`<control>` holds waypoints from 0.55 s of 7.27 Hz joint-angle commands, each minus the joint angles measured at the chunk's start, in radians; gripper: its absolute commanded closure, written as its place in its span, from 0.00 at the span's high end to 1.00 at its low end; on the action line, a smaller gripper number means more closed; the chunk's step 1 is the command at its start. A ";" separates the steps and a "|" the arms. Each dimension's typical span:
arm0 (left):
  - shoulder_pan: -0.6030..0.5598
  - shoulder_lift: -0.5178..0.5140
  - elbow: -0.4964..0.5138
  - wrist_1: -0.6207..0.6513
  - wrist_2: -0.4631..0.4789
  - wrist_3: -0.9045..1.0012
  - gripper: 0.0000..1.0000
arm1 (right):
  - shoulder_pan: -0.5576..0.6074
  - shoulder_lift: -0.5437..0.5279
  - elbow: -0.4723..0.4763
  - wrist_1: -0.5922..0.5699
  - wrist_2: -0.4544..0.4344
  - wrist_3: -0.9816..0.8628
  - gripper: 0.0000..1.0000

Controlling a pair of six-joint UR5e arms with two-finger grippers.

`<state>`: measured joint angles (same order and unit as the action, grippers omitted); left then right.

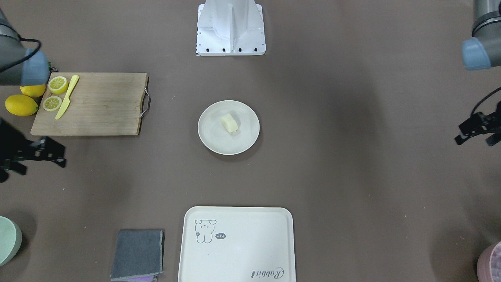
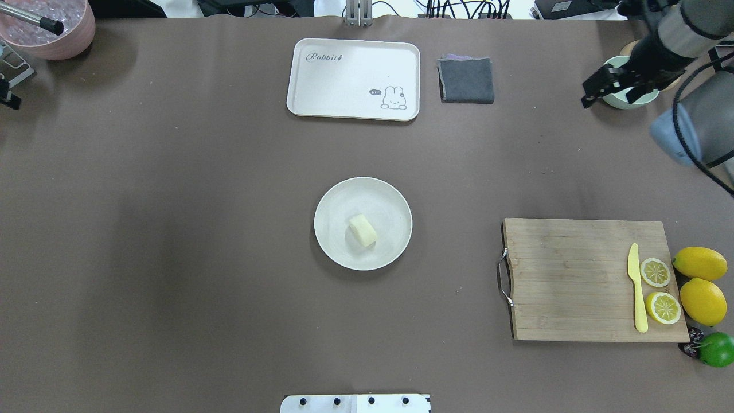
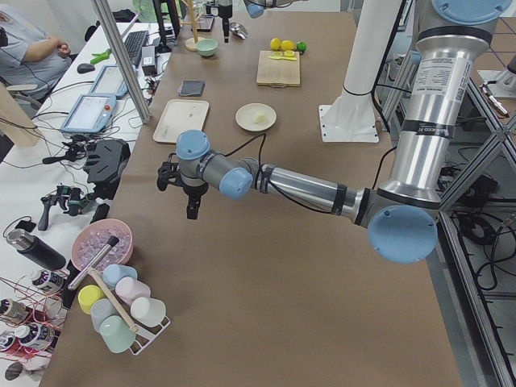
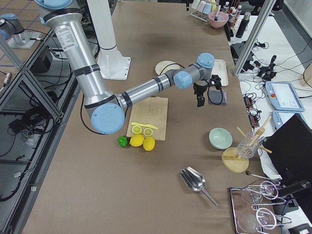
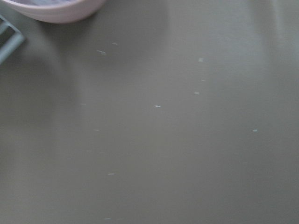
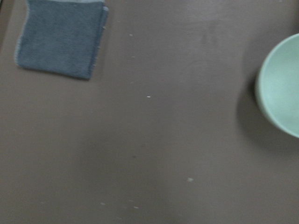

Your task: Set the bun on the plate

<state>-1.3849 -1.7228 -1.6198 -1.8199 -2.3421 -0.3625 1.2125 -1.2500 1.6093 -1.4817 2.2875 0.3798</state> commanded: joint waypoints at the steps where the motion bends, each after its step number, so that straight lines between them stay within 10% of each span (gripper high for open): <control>1: -0.168 0.058 0.030 0.115 -0.005 0.416 0.97 | 0.186 -0.121 -0.089 0.000 0.007 -0.331 1.00; 4: -0.177 0.144 0.005 0.100 0.050 0.351 0.97 | 0.268 -0.175 -0.144 0.005 0.010 -0.481 1.00</control>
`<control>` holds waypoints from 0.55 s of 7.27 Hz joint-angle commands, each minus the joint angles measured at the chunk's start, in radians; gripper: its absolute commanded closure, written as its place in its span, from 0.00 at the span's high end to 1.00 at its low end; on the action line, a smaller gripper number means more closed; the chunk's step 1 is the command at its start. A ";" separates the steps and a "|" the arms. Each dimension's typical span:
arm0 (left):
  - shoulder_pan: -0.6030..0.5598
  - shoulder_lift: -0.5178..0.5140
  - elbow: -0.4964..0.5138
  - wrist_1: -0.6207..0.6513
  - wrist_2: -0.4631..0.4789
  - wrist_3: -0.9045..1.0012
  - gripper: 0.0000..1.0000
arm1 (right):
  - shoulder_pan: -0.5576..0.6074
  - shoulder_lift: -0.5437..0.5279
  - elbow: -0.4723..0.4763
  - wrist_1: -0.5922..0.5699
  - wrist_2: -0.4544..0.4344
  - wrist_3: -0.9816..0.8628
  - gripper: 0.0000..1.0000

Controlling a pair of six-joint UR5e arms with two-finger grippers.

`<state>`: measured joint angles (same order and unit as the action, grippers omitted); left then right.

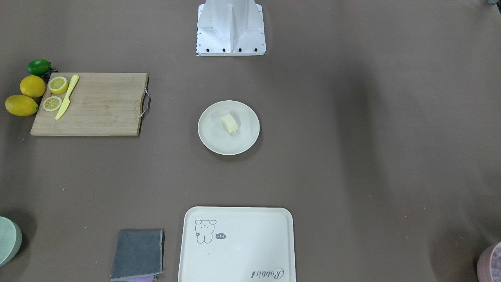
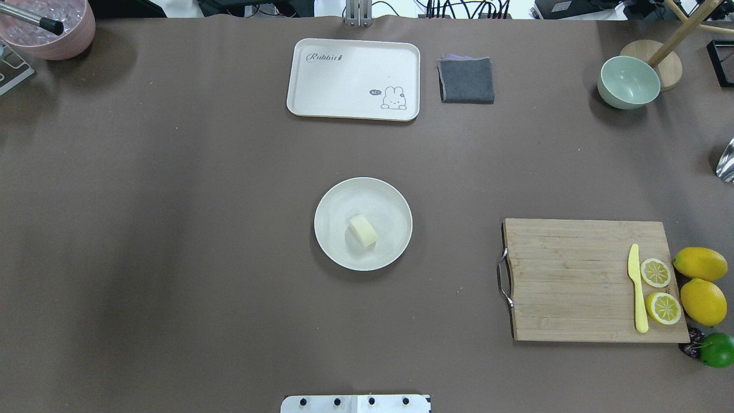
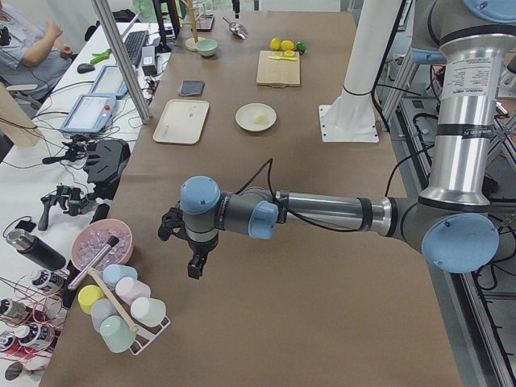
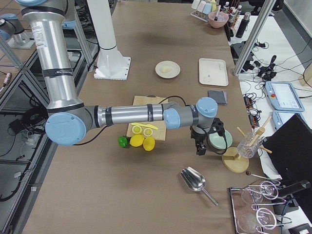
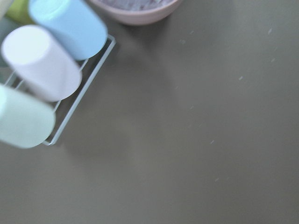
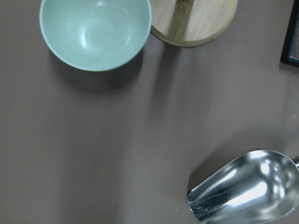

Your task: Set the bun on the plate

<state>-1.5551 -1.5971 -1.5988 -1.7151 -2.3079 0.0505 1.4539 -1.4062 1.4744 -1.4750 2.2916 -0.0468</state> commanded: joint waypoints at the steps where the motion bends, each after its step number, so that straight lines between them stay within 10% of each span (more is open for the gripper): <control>1: 0.003 0.037 -0.015 -0.042 0.022 -0.069 0.97 | 0.028 -0.017 0.000 -0.024 0.006 -0.054 1.00; 4: 0.006 0.052 -0.020 -0.047 0.015 -0.072 0.97 | 0.030 -0.007 -0.003 -0.024 -0.006 -0.056 1.00</control>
